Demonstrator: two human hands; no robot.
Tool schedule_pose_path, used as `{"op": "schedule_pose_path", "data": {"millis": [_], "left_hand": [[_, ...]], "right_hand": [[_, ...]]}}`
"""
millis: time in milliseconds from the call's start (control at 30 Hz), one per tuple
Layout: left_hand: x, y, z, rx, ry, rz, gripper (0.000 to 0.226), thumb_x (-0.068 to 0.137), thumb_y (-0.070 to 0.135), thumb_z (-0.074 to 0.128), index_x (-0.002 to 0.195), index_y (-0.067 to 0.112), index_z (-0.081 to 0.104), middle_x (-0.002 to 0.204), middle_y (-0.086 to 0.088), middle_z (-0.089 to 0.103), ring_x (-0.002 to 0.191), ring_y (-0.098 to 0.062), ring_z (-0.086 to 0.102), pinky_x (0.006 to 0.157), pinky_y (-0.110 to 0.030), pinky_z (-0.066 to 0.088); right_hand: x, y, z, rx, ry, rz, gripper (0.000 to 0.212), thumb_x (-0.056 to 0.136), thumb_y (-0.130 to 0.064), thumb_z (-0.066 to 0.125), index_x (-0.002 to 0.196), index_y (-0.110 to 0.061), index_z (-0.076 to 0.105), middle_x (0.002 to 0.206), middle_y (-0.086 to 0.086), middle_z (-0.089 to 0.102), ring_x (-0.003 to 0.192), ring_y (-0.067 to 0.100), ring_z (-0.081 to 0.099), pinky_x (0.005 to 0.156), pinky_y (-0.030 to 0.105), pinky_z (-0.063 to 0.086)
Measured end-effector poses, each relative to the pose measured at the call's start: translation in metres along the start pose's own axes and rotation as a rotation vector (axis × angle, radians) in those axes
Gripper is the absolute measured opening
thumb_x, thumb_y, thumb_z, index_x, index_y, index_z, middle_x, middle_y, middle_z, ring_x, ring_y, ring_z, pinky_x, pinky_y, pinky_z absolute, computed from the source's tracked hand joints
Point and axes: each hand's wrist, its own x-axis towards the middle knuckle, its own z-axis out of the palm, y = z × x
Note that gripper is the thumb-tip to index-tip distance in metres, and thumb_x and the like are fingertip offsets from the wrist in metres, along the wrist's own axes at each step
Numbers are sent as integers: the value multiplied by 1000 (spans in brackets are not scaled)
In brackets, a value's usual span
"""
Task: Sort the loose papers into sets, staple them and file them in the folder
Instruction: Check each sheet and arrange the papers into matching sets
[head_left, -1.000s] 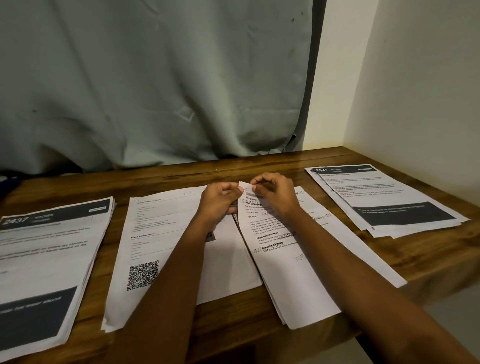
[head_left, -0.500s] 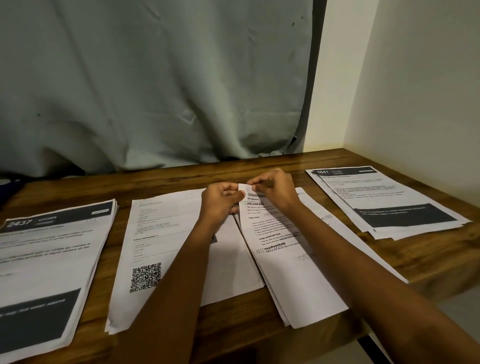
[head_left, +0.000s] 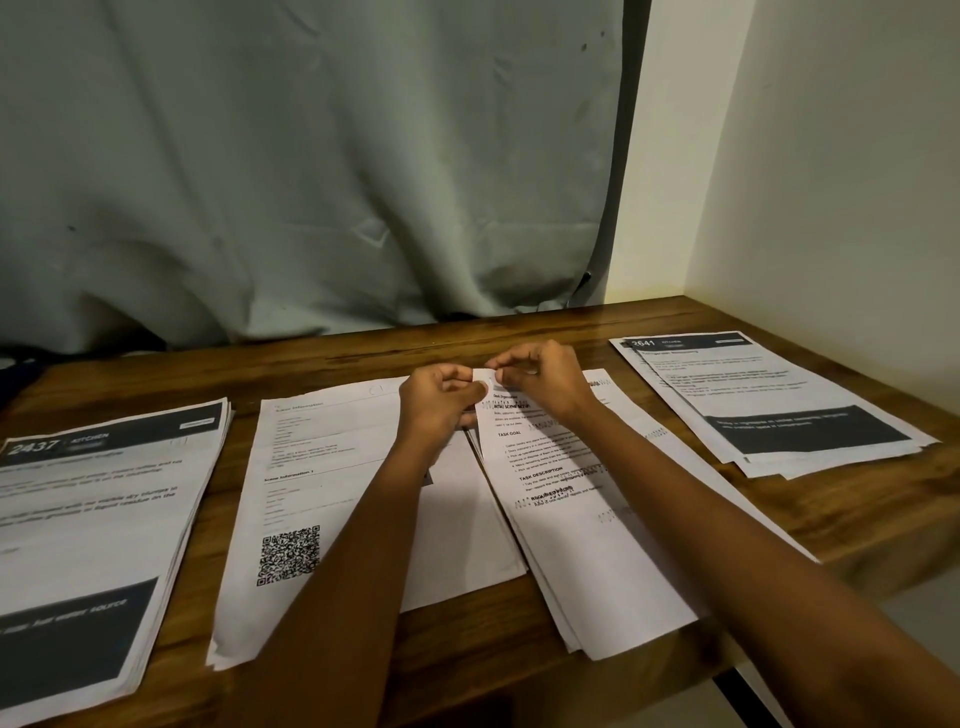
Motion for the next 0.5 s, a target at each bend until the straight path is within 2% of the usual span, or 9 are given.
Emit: {"op": "schedule_pose_path", "data": {"millis": [167, 267, 400, 500], "left_hand": [[0, -2, -2, -31, -36, 2, 15, 85, 7, 69, 100, 8, 65, 95, -12, 72, 83, -25, 73, 75, -49, 59], [0, -1, -2, -40, -46, 21, 20, 86, 7, 68, 106, 12, 65, 98, -12, 72, 85, -25, 72, 73, -46, 59], [-2, 0, -3, -12, -45, 71, 15, 90, 15, 63, 104, 10, 66, 95, -12, 72, 81, -25, 72, 60, -32, 57], [-3, 0, -4, -8, -46, 90, 13, 93, 15, 60, 102, 10, 67, 92, -11, 73, 78, -23, 72, 58, -30, 56]], "right_hand": [[-2, 4, 6, 42, 13, 37, 10, 83, -9, 70, 92, -13, 72, 90, -3, 71, 83, 8, 67, 73, 21, 55], [-4, 5, 8, 56, 28, 45, 10, 83, -8, 71, 91, -13, 72, 87, -5, 70, 80, 7, 67, 70, 16, 52], [-7, 7, 10, 90, 47, 44, 10, 83, -9, 71, 92, -13, 72, 88, -6, 70, 80, 3, 65, 67, 7, 48], [-9, 8, 10, 106, 57, 31, 10, 83, -10, 71, 92, -13, 73, 88, -7, 71, 82, 3, 65, 69, 8, 48]]}}
